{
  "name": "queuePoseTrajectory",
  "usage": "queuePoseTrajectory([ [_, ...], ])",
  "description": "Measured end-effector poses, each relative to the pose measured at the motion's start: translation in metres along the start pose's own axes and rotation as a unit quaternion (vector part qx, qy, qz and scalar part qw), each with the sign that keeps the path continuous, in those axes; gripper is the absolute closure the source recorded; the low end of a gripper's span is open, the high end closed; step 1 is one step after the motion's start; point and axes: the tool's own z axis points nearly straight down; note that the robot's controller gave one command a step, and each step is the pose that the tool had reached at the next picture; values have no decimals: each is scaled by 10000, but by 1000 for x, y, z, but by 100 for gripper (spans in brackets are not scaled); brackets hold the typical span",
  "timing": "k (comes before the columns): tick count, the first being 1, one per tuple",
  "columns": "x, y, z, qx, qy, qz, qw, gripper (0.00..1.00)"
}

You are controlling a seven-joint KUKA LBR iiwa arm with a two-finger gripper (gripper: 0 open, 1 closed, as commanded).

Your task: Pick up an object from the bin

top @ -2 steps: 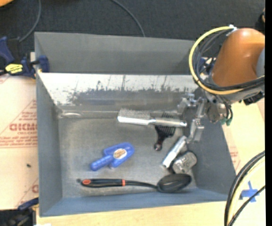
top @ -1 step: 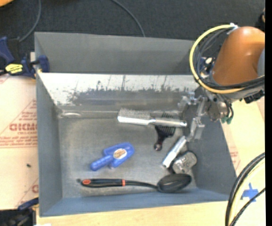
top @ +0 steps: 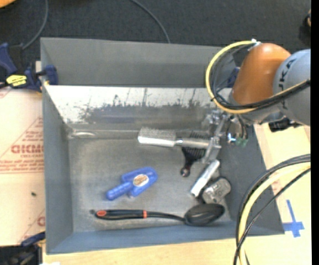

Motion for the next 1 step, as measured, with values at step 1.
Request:
queuePoseTrajectory([
  [1, -34, -9, -27, 12, -51, -1072, 9942, 0],
])
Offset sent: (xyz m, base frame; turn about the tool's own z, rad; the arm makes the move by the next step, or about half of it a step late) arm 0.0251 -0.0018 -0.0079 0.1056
